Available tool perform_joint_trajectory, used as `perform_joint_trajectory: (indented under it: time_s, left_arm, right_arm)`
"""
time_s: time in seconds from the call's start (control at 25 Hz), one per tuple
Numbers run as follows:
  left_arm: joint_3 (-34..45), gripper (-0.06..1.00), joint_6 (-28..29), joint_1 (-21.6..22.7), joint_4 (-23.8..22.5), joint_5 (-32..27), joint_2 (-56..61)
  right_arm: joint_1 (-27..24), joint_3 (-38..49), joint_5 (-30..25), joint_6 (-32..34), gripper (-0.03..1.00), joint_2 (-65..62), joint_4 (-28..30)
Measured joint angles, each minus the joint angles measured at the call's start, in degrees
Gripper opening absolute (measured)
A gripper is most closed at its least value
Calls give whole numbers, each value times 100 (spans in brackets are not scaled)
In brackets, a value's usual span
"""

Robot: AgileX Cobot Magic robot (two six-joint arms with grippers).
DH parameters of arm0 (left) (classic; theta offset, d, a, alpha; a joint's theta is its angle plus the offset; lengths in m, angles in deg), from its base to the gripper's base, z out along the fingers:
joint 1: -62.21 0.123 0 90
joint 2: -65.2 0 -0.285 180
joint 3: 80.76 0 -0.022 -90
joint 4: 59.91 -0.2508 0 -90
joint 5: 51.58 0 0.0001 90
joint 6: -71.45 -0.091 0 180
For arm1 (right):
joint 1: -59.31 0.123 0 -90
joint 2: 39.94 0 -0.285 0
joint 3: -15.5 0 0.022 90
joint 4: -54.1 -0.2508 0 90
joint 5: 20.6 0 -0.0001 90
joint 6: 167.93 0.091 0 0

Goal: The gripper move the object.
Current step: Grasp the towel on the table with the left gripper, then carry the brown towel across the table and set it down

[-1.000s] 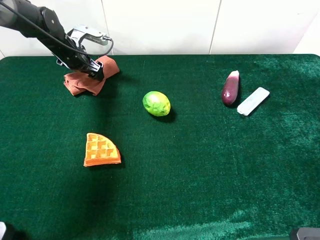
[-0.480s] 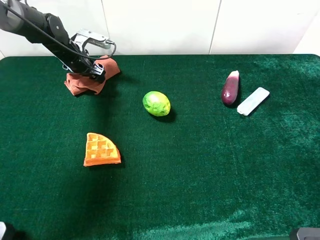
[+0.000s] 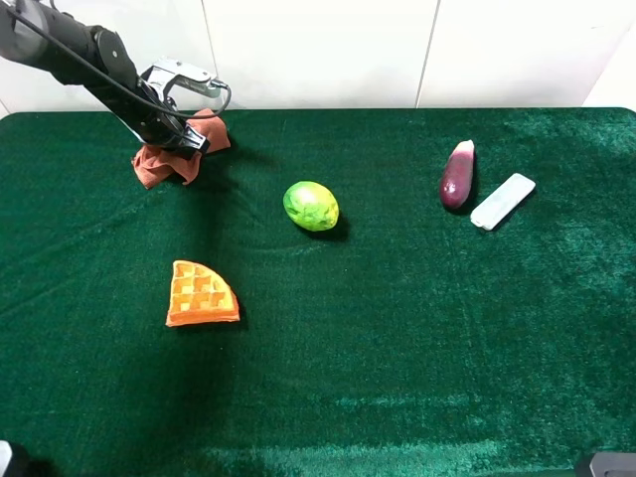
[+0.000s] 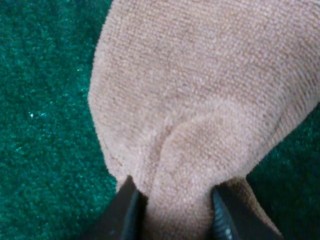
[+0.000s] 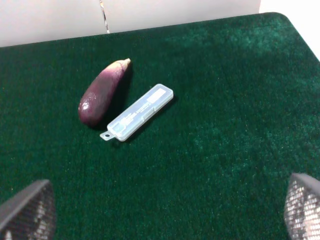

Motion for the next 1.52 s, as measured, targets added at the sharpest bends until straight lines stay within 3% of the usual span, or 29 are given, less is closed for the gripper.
perform_joint_trajectory:
  time_s: [0.36, 1.2, 1.52]
  left_arm:
    - [-11, 28, 0, 0, -6, -87, 58]
    - [-11, 27, 0, 0, -20, -1168, 1287]
    - [-13, 26, 0, 0, -55, -1279, 1682]
  right_arm:
    - [0, 0, 0, 0, 70, 0, 0]
    - [0, 0, 0, 0, 70, 0, 0]
    - [0, 0, 0, 0, 70, 0, -5]
